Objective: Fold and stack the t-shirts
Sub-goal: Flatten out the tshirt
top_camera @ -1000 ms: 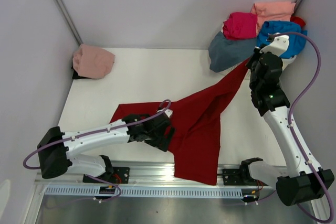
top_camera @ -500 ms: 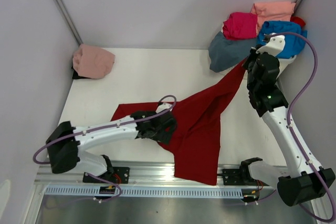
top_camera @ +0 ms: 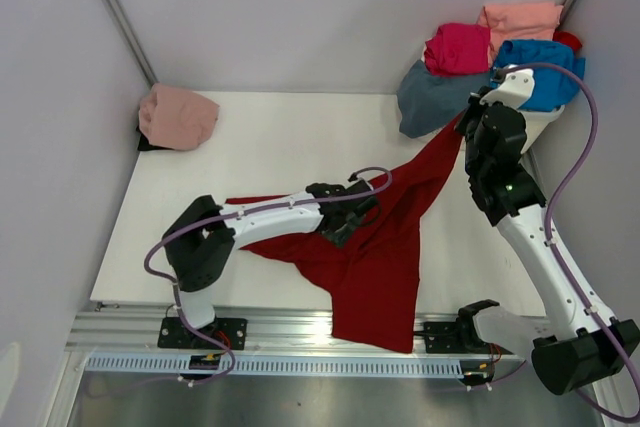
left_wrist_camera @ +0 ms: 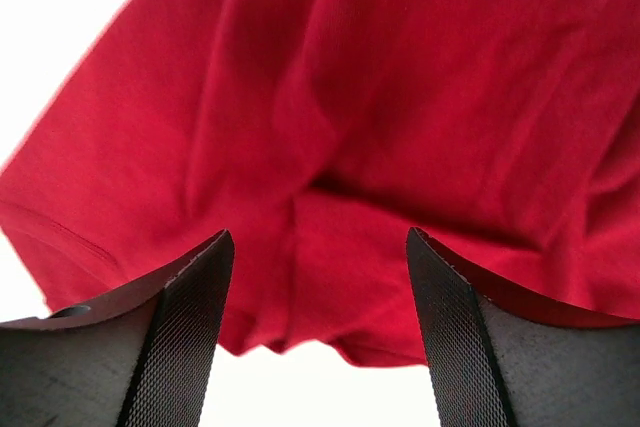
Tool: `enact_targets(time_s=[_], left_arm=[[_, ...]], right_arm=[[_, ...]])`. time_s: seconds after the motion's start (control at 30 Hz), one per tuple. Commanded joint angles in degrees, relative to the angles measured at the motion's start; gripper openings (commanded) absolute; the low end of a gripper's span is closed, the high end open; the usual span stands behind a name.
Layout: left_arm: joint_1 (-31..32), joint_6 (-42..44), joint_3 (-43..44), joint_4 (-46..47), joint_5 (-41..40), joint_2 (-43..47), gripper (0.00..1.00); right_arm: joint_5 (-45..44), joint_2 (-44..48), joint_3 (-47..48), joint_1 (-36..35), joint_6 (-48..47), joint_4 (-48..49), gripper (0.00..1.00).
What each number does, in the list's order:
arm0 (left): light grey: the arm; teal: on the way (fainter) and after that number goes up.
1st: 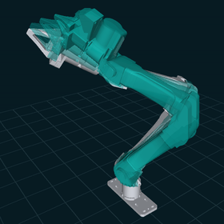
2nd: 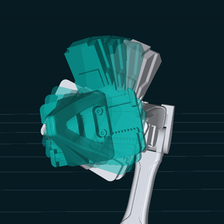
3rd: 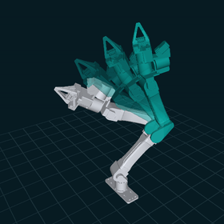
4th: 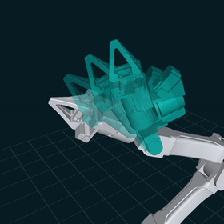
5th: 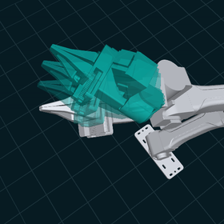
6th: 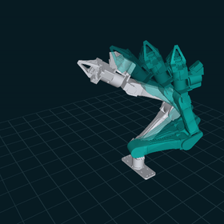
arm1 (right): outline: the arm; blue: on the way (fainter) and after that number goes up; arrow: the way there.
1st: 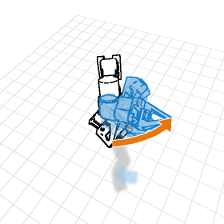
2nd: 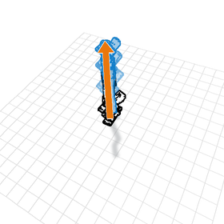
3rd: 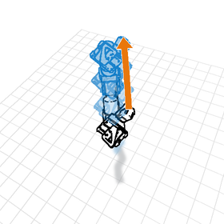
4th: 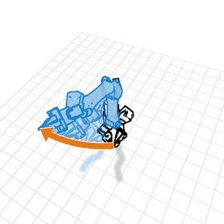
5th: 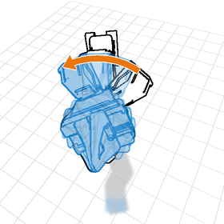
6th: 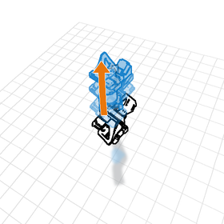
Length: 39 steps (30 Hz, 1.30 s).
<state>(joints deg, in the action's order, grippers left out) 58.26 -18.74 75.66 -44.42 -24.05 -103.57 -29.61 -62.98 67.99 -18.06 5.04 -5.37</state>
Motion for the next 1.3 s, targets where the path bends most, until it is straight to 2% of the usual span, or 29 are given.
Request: enact_targets(time_s=[0.0,0.2,0.37,0.43,0.73,0.87,1.0,1.27], left_arm=[[-0.34,10.02,5.02,-1.98,-3.81,-1.98,0.73],[-0.34,15.92,9.42,-5.32,-1.44,-7.7,0.7],[0.1,16.63,11.26,-7.78,8.65,-10.25,0.62],[0.45,16.63,10.92,-7.96,9.46,-10.16,0.61],[0.54,18.3,11.35,-9.62,14.29,-10.16,0.6],[0.36,20.23,11.53,-10.07,19.65,-10.07,0.61],[-0.42,20.15,12.94,-11.47,17.9,-13.05,0.61],[-3.41,20.15,14.95,-12.97,21.76,-15.87,0.62]], right_arm=[[-1.6,2.07,-0.48,-0.48,-1.0,1.5,0.0],[-1.77,2.95,-1.01,-0.57,-1.26,1.06,0.0],[-1.51,3.3,-0.84,-0.57,-1.61,0.62,0.0],[-1.6,3.48,-0.84,-0.57,-1.78,0.62,0.0],[-1.24,3.65,-0.75,-0.74,-2.14,0.18,0.0],[-0.98,3.65,-0.84,-1.01,-2.31,0.09,0.0],[-1.07,3.57,-0.75,-1.79,-2.75,0.18,0.0],[-1.86,3.22,0.3,-3.2,-4.07,0.18,0.0]])
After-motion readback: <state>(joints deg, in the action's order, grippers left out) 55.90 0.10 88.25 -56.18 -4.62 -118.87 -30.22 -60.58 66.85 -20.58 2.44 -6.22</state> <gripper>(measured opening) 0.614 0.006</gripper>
